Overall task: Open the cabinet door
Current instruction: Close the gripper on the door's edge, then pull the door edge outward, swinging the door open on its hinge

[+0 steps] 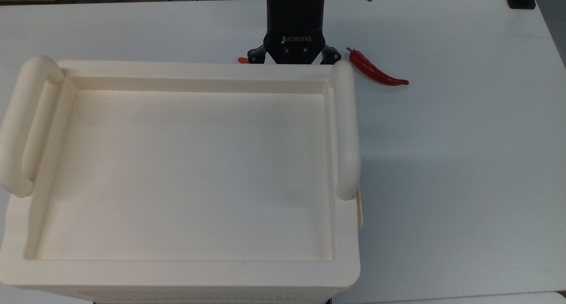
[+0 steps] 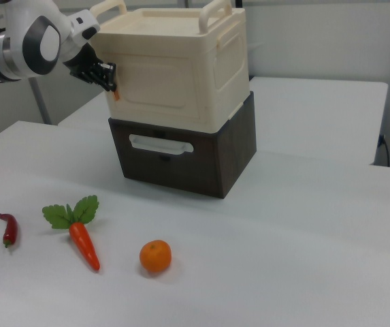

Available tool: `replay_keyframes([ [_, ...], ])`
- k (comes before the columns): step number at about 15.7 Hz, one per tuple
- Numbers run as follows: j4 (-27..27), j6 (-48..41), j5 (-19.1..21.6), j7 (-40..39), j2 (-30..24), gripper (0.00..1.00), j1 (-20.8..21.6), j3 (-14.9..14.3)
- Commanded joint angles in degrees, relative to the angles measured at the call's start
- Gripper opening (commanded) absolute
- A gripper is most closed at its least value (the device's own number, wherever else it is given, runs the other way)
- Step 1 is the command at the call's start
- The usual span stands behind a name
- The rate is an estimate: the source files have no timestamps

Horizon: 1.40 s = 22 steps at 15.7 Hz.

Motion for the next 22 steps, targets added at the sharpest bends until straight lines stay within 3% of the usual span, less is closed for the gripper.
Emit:
replay_keyframes([
  [1, -0.5, -6.4, -0.7, 1.1, -2.4, 0.09, 0.4, -0.6],
  [5, -1.1, -10.2, -0.2, 1.3, -3.6, 0.16, 0.4, -0.6],
  [6, -1.1, -11.5, -0.1, 1.3, -3.7, 0.27, 0.4, -0.6],
  [8, -0.7, -14.6, 1.2, 1.2, -4.3, 0.67, 0.0, -0.6],
  [10, -0.7, -17.5, 2.9, 1.3, -5.8, 0.84, -0.2, -0.8],
  [11, -0.6, -18.9, 3.4, 1.3, -6.6, 0.99, -0.2, -0.9],
  [15, 0.4, -20.4, 3.7, 1.3, -10.0, 1.0, -0.2, -1.3],
  [20, 4.5, -19.1, 3.5, 3.4, -9.1, 1.0, -0.2, -1.4],
  [22, 5.3, -14.7, 3.5, 3.5, -8.6, 1.0, 0.0, -1.1],
])
